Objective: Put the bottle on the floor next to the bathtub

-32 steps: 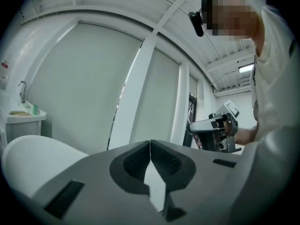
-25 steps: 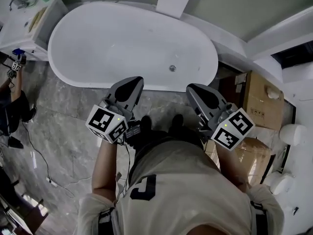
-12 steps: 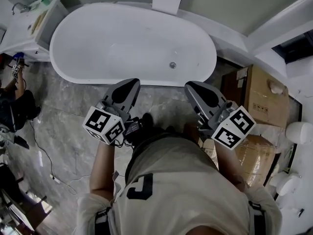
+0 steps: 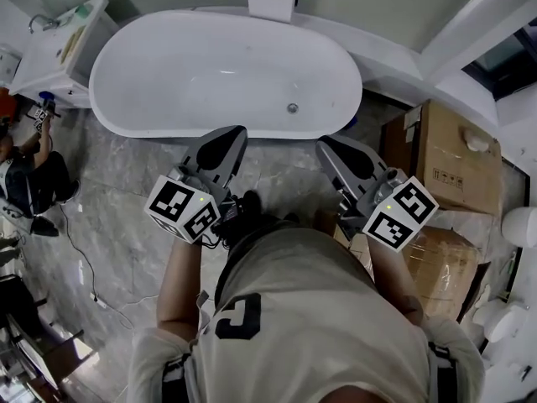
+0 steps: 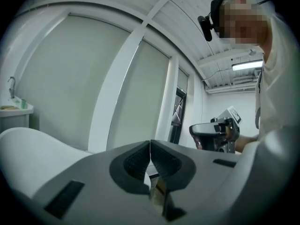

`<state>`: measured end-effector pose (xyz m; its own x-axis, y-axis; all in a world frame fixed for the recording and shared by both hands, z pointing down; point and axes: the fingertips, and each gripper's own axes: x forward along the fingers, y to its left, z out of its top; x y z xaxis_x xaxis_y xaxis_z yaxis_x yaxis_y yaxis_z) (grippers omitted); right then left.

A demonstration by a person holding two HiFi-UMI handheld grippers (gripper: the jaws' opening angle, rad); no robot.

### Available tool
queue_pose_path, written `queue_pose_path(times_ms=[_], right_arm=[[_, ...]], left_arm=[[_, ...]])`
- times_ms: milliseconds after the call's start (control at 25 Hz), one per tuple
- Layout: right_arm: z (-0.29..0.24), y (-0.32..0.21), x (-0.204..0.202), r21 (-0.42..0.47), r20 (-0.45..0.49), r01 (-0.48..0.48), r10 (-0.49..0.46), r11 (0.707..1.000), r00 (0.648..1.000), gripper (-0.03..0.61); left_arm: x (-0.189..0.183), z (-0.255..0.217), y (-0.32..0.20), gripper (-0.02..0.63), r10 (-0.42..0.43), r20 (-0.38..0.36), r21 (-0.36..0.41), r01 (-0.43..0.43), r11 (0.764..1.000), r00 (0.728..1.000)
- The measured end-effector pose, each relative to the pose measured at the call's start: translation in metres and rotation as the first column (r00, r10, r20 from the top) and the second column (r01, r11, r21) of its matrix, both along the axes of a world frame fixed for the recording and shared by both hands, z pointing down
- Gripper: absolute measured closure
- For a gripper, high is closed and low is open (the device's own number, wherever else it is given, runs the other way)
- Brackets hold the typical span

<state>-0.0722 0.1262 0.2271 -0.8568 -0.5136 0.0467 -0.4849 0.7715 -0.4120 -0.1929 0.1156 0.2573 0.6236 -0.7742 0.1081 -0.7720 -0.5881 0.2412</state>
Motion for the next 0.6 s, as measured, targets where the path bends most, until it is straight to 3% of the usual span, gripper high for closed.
queue_pose_path(times_ms=[120, 240, 600], right_arm=[[-0.001, -0.001, 0.019, -0.023, 0.051, 0.001, 0.000, 1.000, 0.999, 0.551], [-0.003, 0.000, 0.023, 0.000, 0.041, 0.026, -0.026, 1.000, 0.999, 0.551], [0.000, 0.012, 0.007, -0.004, 0.067, 0.107, -0.107, 0.994, 0.992, 0.551]], left_arm=[[0.024, -0.006, 0.010, 0.555, 0.003, 0.025, 0.001, -0.003, 1.000, 1.000], [0.034, -0.017, 0.015, 0.555, -0.018, 0.044, 0.019, 0.017, 1.000, 0.999], [0.008, -0.031, 0.038, 0.555, -0.117, 0.085, 0.023, 0.115, 0.993, 0.990]])
